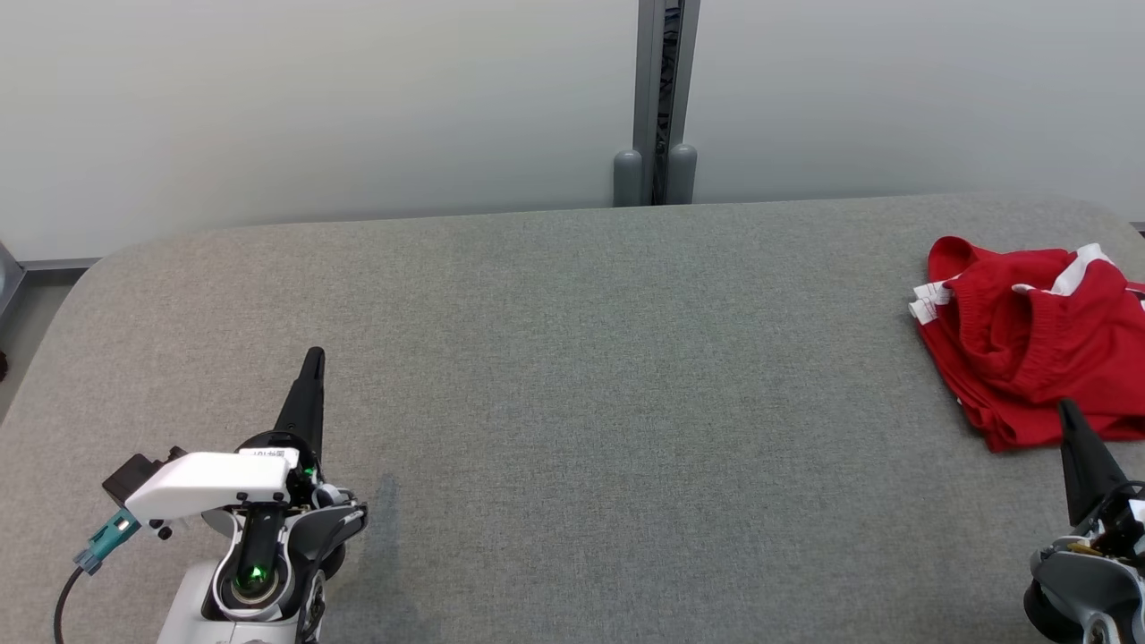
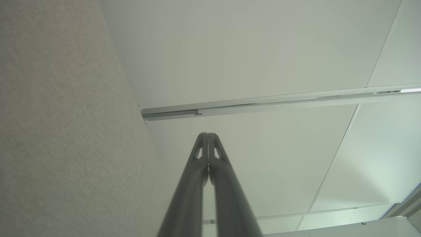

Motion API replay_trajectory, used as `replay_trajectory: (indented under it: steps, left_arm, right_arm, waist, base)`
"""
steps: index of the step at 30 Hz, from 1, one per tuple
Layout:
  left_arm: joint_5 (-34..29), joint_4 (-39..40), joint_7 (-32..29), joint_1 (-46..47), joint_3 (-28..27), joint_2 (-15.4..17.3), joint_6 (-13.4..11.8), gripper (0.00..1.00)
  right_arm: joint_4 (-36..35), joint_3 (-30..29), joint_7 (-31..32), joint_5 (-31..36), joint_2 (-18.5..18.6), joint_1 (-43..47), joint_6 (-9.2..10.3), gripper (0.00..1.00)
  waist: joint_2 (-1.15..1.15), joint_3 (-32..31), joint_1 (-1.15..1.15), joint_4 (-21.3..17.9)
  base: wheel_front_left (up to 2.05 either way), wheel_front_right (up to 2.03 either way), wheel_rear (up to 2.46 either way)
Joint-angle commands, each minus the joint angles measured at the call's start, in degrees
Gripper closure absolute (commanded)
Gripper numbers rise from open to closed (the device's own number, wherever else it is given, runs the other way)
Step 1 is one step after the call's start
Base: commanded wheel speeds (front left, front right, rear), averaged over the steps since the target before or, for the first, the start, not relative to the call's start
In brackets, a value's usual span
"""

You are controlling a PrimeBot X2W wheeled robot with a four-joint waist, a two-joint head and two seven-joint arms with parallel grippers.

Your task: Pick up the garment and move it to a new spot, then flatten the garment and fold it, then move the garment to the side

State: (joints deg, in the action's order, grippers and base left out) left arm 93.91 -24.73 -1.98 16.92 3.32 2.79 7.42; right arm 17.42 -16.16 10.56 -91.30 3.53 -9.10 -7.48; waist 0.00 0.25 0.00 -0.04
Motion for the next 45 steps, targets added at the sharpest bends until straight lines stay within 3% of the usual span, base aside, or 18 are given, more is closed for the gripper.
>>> replay_trajectory:
  steps: [1, 45]
  left_arm:
    - [0.49, -0.01, 0.04, 0.77, -0.18, 0.14, 0.24, 1.00]
    - [0.50, 0.00, 0.06, 0.77, -0.17, 0.14, 0.24, 1.00]
  right_arm:
    - [0.04, -0.12, 0.09, 0.16, 0.07, -0.63, -0.02, 1.00]
    - [0.03, -0.44, 0.40, 0.45, -0.13, -0.68, -0.02, 1.00]
  waist:
    - [0.00, 0.00, 0.00, 0.00]
    - [0.00, 0.00, 0.00, 0.00]
  base:
    - [0.00, 0.00, 0.00]
    - [0.00, 0.00, 0.00]
